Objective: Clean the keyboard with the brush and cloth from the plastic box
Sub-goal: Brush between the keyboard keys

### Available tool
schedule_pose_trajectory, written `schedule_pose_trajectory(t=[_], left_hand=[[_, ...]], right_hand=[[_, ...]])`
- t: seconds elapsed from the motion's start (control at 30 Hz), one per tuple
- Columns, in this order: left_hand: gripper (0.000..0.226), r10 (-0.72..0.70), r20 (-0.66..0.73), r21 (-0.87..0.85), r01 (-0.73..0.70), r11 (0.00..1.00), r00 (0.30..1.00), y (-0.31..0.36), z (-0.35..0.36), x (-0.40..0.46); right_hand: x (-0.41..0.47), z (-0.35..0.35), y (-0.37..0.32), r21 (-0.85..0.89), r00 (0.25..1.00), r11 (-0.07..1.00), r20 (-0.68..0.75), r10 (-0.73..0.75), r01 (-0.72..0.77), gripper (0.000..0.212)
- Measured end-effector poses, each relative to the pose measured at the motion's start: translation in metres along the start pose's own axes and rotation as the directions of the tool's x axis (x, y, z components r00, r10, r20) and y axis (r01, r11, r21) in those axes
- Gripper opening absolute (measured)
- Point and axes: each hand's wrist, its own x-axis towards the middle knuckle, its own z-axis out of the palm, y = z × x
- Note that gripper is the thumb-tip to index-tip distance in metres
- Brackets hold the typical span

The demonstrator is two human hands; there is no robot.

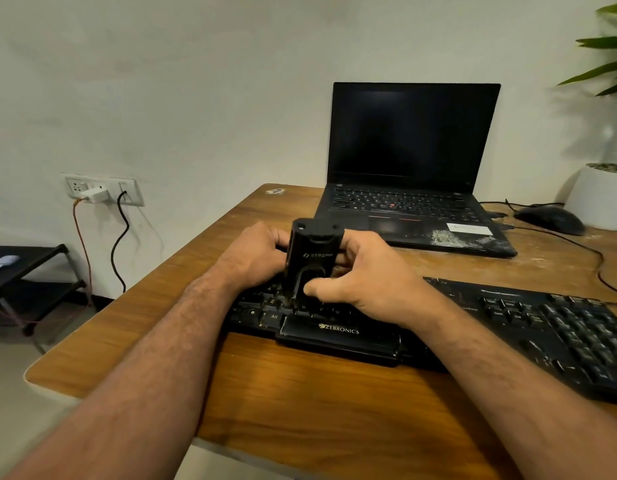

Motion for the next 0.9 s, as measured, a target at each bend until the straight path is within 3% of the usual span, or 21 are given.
schedule_pose_trajectory(t=[0.17,0.23,0.3,0.37,0.53,0.67,0.77,0.9], left_hand=[[0.010,-0.049,0.026,-0.051,0.050,0.997,0.998,-0.001,0.001,0.000],[0.008,-0.053,0.029,-0.048,0.055,0.997,0.998,-0.001,0.001,0.000],[0.004,-0.042,0.026,-0.031,0.043,0.999,0.999,0.000,0.000,0.000],[0.003,-0.042,0.022,-0.026,0.043,0.999,0.999,-0.001,0.000,0.000],[0.008,-0.054,0.028,-0.045,0.055,0.997,0.998,0.000,0.000,0.000],[0.009,-0.039,0.021,-0.043,0.039,0.998,0.999,-0.001,0.001,0.001],[0.005,-0.040,0.028,-0.058,0.041,0.997,0.999,-0.002,0.001,0.001],[0.005,-0.011,0.021,-0.012,0.011,1.000,1.000,-0.002,0.002,-0.001]], right_hand=[[0.009,-0.014,0.006,-0.139,0.977,0.989,-0.214,0.024,-0.055,0.043],[0.006,-0.019,0.008,-0.026,0.986,0.998,-0.159,0.047,-0.051,0.044],[0.000,-0.018,0.006,0.101,0.999,0.994,-0.001,0.035,-0.035,0.043],[-0.003,-0.014,0.004,0.088,0.998,0.996,0.059,0.027,-0.032,0.042],[0.004,-0.016,0.005,-0.105,0.977,0.993,-0.209,0.034,-0.057,0.041],[-0.007,-0.022,0.001,0.131,0.998,0.991,-0.046,0.040,-0.033,0.043],[-0.012,-0.017,0.001,0.170,0.998,0.985,0.058,0.031,-0.041,0.045],[-0.007,-0.018,0.005,0.057,0.998,0.998,-0.060,0.017,-0.013,0.041]])
